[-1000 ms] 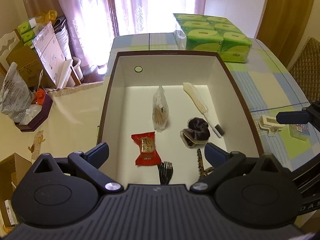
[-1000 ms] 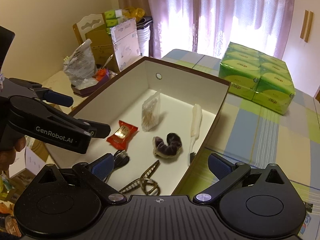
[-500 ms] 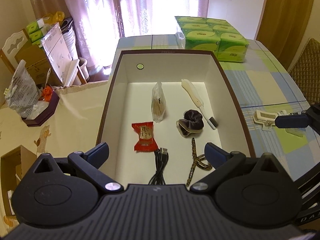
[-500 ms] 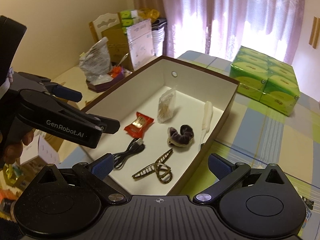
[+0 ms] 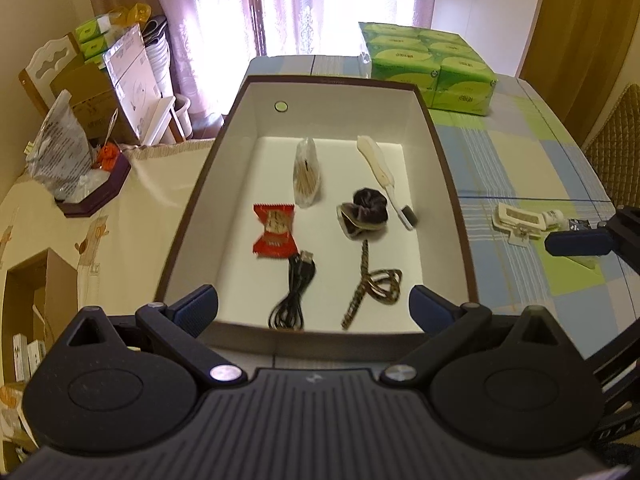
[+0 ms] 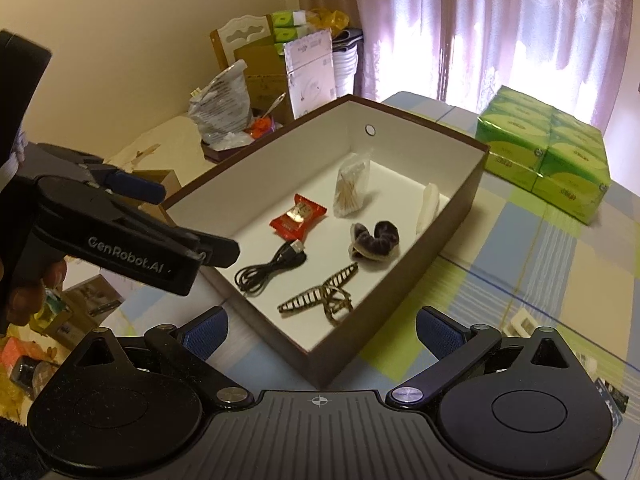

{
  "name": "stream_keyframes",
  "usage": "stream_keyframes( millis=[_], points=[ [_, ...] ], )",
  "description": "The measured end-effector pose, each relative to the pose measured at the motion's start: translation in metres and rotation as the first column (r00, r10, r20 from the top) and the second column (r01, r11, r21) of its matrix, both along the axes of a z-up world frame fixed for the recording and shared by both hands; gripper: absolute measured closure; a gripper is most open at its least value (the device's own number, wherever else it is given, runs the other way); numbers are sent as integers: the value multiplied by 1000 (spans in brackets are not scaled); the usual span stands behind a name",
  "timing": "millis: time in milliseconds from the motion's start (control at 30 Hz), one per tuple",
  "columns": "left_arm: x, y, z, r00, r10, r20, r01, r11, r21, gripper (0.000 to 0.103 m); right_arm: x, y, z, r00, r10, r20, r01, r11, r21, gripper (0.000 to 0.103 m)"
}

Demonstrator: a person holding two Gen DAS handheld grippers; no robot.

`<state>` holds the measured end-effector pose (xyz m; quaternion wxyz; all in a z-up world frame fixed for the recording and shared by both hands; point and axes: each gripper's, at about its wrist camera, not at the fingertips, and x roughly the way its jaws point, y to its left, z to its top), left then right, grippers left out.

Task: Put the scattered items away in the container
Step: 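Withdraw both tools from the box toward the remaining items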

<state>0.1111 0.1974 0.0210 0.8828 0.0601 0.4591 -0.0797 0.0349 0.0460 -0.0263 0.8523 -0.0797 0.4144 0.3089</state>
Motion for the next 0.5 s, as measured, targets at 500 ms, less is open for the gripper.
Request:
stream_keyframes(
  millis=[500],
  points=[
    [-31, -29, -8, 997, 74, -35, -74, 997, 3, 3, -13, -37, -3, 999, 45, -28, -45, 999, 9, 0]
  ],
)
